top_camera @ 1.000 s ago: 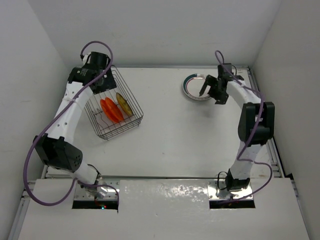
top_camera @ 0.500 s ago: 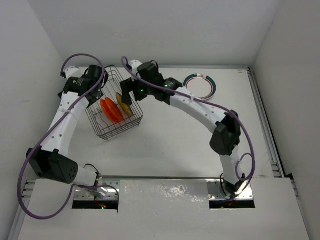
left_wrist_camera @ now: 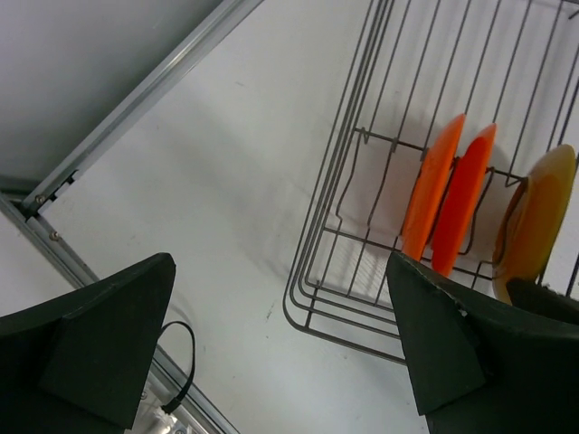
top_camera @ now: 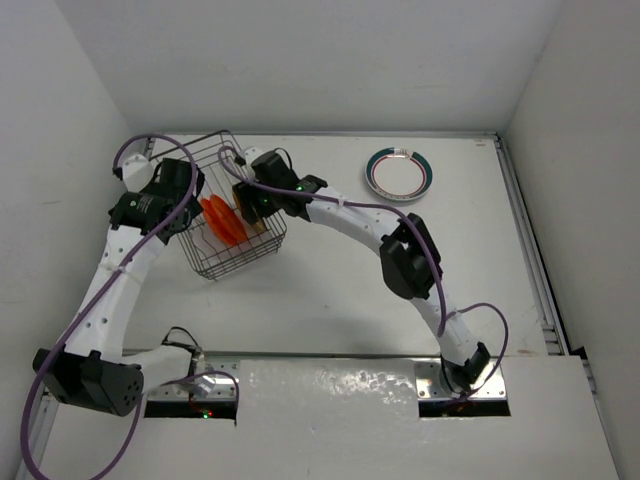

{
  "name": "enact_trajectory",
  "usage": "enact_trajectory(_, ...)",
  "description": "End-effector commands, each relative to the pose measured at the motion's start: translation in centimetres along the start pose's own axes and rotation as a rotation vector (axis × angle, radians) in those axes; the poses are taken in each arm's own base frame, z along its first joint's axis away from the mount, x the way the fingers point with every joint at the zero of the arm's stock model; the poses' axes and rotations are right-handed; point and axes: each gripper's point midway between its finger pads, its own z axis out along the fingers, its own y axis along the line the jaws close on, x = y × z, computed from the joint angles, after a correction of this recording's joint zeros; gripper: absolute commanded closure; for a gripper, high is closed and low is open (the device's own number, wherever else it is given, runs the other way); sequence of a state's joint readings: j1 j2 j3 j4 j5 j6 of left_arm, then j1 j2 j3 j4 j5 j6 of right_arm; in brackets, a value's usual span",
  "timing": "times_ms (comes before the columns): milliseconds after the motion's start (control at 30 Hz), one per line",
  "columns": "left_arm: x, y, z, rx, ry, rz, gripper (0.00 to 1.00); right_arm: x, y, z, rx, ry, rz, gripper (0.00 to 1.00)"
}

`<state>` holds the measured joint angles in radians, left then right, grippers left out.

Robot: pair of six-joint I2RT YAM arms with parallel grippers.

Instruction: Unload the plates from the dish rack

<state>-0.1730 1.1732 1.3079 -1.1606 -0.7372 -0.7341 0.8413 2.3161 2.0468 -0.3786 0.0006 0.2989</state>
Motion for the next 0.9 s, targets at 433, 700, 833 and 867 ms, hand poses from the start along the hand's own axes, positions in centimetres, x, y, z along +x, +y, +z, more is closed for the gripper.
enact_trajectory(433, -0.8, -1.1, 0.1, 0.088, -0.036, 0.081, 0.00, -4.6, 3.0, 0.8, -0.126, -0.225, 0.067, 0.95)
enact_trajectory(700, -0.3, -1.3, 0.5, 0.094, -0.025, 0.080, 0.00, -13.8, 2.0, -8.5, -0.144, -0.500, 0.187, 1.00)
enact_trajectory(833, -0.2, -1.6, 0.6, 0.102, -0.019, 0.074, 0.00, -17.2, -0.4, -14.6, -0.156, -0.605, 0.286, 1.00)
enact_trajectory(867, -0.2, -1.7, 0.6, 0.105, -0.018, 0.074, 0.00, -17.5, -1.3, -15.7, -0.137, -0.613, 0.292, 1.00)
